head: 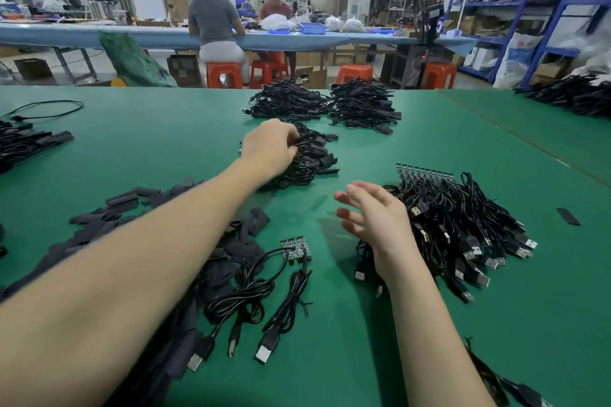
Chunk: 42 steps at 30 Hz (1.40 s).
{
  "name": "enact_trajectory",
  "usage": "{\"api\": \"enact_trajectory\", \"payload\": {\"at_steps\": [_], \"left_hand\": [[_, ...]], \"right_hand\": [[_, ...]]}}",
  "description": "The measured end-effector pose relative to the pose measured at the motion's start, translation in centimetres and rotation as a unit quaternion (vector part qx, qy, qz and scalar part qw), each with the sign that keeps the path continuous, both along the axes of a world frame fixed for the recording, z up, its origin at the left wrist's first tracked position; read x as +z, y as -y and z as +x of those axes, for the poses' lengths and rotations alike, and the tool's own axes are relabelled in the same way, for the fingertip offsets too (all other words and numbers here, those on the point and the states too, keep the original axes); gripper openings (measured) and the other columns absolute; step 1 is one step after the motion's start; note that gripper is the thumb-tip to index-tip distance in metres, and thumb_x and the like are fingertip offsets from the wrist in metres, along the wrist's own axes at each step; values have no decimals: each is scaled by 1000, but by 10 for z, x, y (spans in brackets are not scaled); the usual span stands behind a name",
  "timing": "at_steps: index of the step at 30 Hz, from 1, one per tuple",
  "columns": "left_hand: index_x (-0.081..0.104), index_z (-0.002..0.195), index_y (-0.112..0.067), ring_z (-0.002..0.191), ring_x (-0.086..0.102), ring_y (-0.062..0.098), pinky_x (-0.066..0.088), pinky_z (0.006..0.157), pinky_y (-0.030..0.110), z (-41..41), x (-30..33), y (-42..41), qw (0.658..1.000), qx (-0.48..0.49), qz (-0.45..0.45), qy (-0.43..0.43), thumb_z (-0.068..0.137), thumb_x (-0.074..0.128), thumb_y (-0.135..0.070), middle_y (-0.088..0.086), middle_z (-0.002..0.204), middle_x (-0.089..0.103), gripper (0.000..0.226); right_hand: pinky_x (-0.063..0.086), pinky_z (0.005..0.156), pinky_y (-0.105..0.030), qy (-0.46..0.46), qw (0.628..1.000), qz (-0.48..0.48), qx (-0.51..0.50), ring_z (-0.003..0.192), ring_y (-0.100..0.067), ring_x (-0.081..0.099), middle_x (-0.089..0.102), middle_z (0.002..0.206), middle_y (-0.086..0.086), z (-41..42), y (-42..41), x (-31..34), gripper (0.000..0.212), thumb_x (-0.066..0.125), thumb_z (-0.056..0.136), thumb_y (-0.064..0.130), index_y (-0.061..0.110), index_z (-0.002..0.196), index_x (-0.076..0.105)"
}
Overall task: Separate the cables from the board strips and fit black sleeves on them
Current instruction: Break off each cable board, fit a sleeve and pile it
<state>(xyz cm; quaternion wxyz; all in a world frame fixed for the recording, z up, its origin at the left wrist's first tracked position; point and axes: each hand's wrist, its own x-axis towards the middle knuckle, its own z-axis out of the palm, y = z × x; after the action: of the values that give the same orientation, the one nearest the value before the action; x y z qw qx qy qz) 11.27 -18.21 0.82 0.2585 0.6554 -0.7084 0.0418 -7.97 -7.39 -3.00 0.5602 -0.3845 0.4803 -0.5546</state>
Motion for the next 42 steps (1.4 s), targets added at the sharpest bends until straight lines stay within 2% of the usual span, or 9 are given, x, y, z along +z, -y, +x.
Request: {"api": "enact_trajectory", "payload": {"at_steps": [5, 11, 17, 19, 24, 30, 33, 36, 42], "left_hand": [[66, 112, -20, 104, 62, 30, 52, 88, 39, 10, -17, 25, 997, 31, 63, 29, 96, 60, -18, 7, 113, 69, 18], [68, 117, -17, 110, 61, 25, 48, 100, 42, 17, -24, 8, 996, 13, 27, -83, 96, 59, -20, 6, 116, 69, 23], [70, 92, -23, 76, 61, -9, 41, 69, 1, 7, -22, -70, 967, -41, -10, -251, 92, 66, -23, -17, 85, 68, 4], [71, 89, -24, 71, 57, -16, 37, 64, -3, 5, -31, -94, 962, -42, 5, -272, 92, 67, -24, -18, 82, 68, 5], [73, 89, -22, 76, 66, 3, 48, 76, 12, 0, -47, -122, 946, -28, 37, -322, 92, 68, -24, -12, 84, 70, 5], [73, 88, -24, 82, 70, 12, 52, 81, 22, -1, -43, -125, 932, -43, 51, -355, 91, 69, -24, -11, 85, 71, 5], [72, 88, -23, 82, 70, 14, 53, 82, 25, 3, -42, -125, 937, -46, 76, -338, 91, 68, -26, -7, 85, 73, 6], [69, 85, -28, 75, 65, 10, 49, 71, 21, 6, -39, -129, 965, -42, 140, -219, 90, 67, -34, -10, 78, 71, 8], [66, 87, -32, 86, 62, 14, 45, 68, 25, 7, -23, -135, 959, -40, 274, -51, 89, 67, -39, -7, 93, 69, 7]], "right_hand": [[53, 58, -19, -128, 991, -22, 44, 67, -10, 69, 79, 84, 2, 6, -1, -7, 7, 67, 95, 18, 15, 99, 72], [51, 58, -20, -185, 981, -39, 40, 63, -7, 67, 78, 81, 4, 9, -2, -8, 8, 67, 94, 19, 17, 92, 74], [51, 62, -22, -284, 956, -43, 57, 59, -7, 70, 77, 76, 10, 14, -5, -7, 9, 66, 90, 23, 23, 84, 73], [53, 65, -26, -327, 942, -38, 68, 60, -9, 72, 76, 73, 9, 16, -5, -6, 7, 67, 88, 24, 23, 84, 73], [54, 70, -24, -493, 852, 33, 170, 62, -3, 72, 75, 65, 8, 20, -6, 1, 24, 86, 75, 40, 24, 85, 72], [48, 60, -19, -524, 834, 70, 155, 79, -11, 73, 76, 72, 4, 32, -8, 8, 23, 85, 69, 27, 22, 86, 71], [58, 78, -27, -540, 825, 63, 153, 85, -17, 74, 76, 83, 0, 38, -11, 5, 31, 87, 66, 34, 22, 89, 69], [59, 87, -35, -565, 810, 51, 147, 89, -22, 74, 76, 92, -4, 42, -12, 1, 32, 83, 65, 33, 22, 93, 71], [56, 65, -22, -497, 852, 68, 152, 69, -13, 72, 74, 72, 2, 32, -7, -1, 20, 84, 65, 26, 21, 80, 72]]}}
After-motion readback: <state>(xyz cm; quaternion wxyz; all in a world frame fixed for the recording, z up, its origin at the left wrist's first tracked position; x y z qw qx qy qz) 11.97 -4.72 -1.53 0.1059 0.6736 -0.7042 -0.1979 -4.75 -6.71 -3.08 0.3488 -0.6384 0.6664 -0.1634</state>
